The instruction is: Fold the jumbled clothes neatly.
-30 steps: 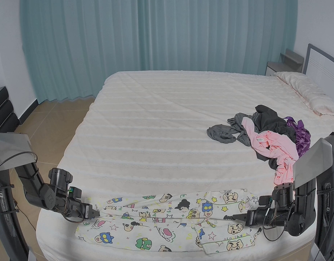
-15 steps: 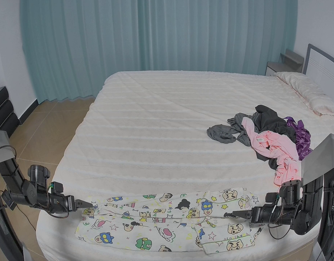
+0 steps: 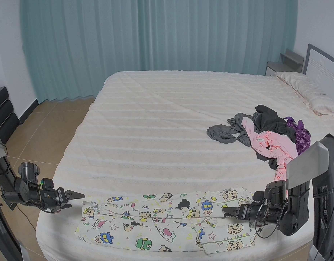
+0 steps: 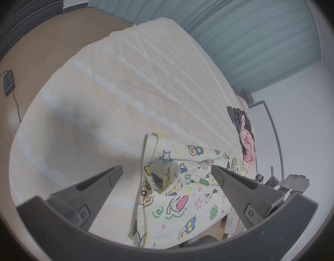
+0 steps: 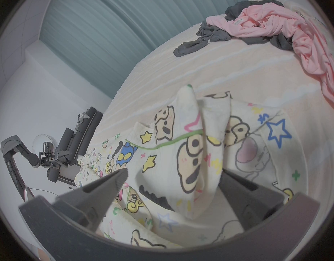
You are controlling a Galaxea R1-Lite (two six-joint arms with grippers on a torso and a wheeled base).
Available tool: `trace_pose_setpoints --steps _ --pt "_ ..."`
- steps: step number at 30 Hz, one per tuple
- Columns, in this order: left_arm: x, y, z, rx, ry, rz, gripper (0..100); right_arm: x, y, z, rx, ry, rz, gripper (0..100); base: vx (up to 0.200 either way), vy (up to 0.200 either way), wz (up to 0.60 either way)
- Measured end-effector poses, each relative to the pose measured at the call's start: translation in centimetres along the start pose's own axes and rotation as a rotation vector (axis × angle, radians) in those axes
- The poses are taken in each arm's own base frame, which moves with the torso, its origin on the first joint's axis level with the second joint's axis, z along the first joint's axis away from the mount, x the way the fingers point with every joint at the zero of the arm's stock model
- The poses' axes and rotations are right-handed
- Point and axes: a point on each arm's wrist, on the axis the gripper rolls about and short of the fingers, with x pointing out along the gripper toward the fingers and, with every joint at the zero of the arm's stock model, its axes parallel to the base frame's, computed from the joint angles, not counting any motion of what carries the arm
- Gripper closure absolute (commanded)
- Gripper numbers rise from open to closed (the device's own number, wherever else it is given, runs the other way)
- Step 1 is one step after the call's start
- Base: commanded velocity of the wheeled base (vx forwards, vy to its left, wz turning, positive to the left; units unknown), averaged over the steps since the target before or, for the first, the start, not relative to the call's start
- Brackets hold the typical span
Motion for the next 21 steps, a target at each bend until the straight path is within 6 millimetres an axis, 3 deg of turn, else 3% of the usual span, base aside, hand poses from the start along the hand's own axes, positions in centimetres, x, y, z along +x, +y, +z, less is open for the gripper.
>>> trace_pose_setpoints --steps 18,19,21 --pt "0.0 0.1 -0.5 0.005 0.011 0.006 0 -4.1 0.7 -0.9 0.058 0.045 -0.024 100 0.000 0.000 0.00" --pt "0.0 0.1 -0.5 0.005 0.012 0.006 0 -4.3 0.7 -1.0 0.059 0.048 -0.026 0 0.000 0.000 0.00" --pt "0.0 0.1 -0.5 0.004 0.014 0.008 0 -4.3 0.6 -1.1 0.059 0.055 -0.030 0 0.000 0.000 0.00"
